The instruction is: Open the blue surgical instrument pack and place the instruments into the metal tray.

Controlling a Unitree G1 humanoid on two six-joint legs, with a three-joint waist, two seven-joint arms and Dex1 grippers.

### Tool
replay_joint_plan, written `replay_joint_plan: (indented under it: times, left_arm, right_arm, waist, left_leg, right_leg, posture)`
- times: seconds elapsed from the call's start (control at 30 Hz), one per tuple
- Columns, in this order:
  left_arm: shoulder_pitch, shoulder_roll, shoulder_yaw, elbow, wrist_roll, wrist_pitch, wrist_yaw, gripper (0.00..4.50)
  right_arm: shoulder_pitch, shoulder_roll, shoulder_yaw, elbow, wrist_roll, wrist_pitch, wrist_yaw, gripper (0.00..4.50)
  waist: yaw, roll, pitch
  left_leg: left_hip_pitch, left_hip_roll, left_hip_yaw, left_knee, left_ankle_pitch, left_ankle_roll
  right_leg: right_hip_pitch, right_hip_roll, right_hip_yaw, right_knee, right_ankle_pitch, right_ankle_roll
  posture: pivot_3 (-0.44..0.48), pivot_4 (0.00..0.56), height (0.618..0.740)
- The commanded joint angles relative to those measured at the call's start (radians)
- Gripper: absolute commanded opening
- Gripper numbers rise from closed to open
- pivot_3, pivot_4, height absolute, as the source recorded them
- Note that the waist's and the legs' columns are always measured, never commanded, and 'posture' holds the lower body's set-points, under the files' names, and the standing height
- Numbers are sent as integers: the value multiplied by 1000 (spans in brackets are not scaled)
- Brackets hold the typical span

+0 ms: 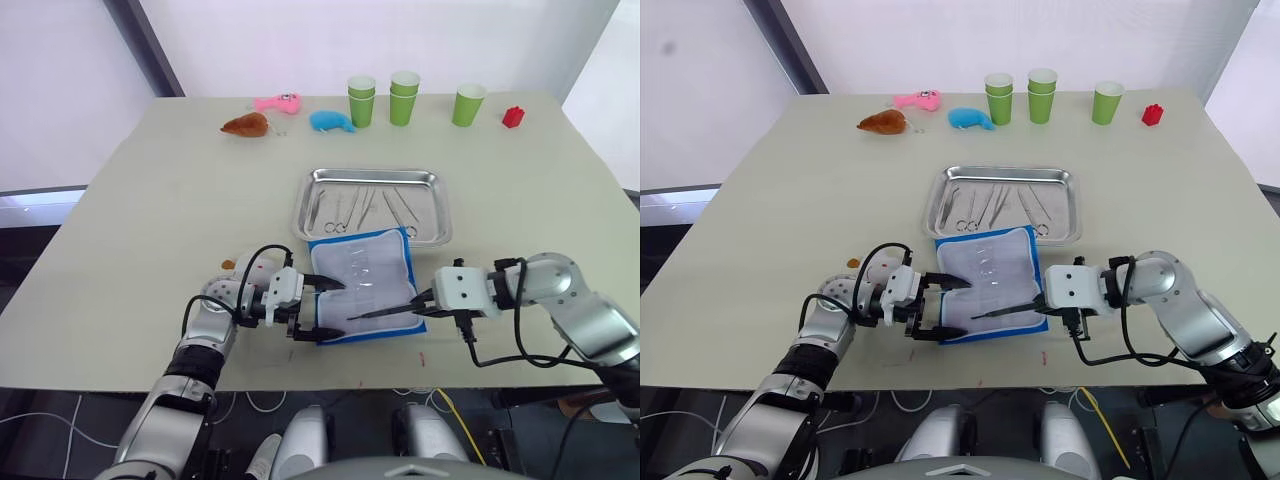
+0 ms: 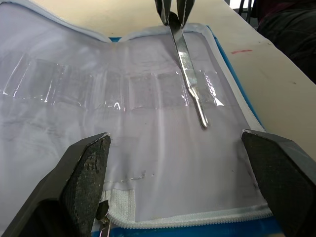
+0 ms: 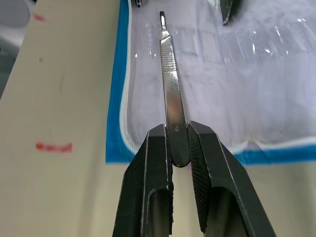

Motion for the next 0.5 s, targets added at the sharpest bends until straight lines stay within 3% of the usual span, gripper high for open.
replay_joint_plan:
  times: [0.03, 0.5]
  left_arm:
    - [64, -3, -70, 86, 78, 25, -2, 4500]
    - [64, 1, -68, 97, 78, 18, -10, 4500]
  right_arm:
    - [9, -29, -69, -12, 16, -26, 4, 23]
    - [152, -131, -199, -57, 88, -12, 32, 23]
  waist:
    - [0, 0, 0]
    - [0, 0, 0]
  left_leg:
    - [0, 0, 0, 0, 0, 0]
    - [-1, 0, 0, 0, 0, 0]
  right_leg:
    - [0, 0, 0, 0, 0, 0]
    - [-1, 0, 0, 0, 0, 0]
  posture:
    - [0, 150, 740]
    - [0, 150, 740]
